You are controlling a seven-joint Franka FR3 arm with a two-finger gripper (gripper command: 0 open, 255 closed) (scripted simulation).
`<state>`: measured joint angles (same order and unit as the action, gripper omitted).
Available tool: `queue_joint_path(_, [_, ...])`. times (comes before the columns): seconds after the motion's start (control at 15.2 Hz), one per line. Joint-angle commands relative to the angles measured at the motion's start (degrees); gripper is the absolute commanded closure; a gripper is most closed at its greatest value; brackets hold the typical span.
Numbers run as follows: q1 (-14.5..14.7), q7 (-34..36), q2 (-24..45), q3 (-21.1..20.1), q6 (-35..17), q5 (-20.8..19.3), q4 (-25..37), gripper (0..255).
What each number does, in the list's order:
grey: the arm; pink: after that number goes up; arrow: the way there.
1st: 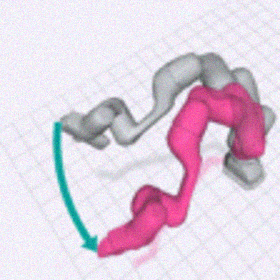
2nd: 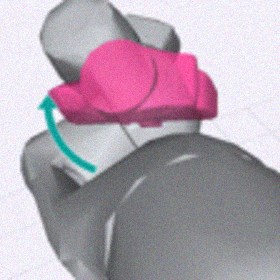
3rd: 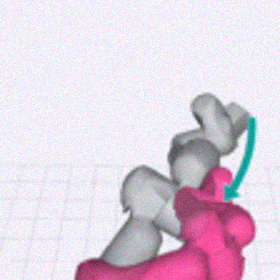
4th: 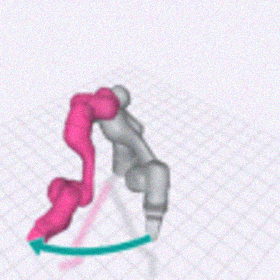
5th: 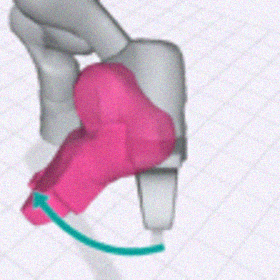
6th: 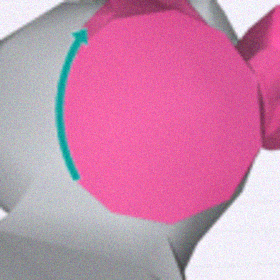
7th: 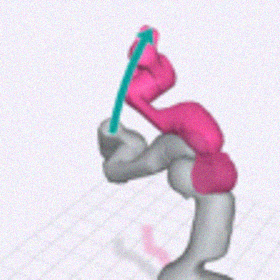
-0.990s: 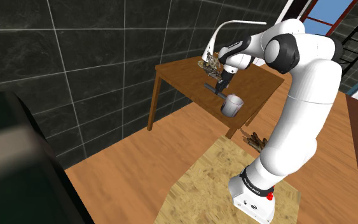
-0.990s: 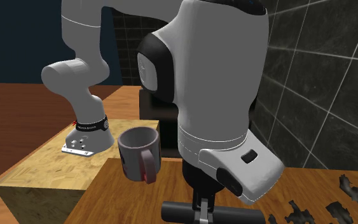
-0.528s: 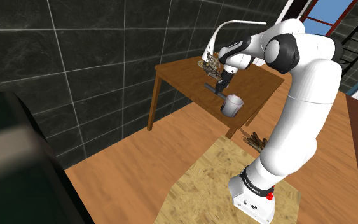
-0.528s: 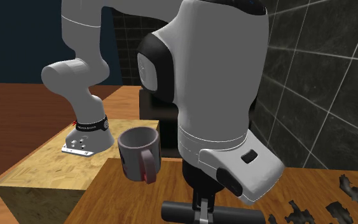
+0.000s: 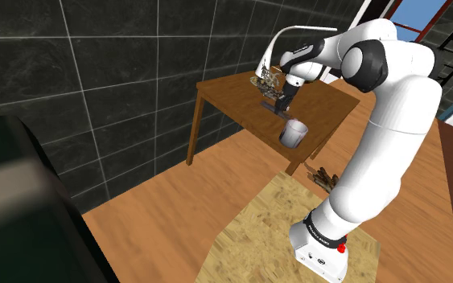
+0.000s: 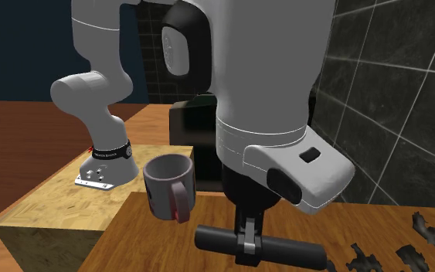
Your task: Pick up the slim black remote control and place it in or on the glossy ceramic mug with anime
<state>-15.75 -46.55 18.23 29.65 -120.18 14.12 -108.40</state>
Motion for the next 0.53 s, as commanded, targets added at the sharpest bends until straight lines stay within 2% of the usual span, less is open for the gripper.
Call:
queue_joint_path(0.0, [0.1,0.3,-0.6,0.2,1.4,-0.5,0.9,255])
queue_joint_path(0.46, [0.5,1.6,-2.9,0.8,5.9,-2.1,3.5,255])
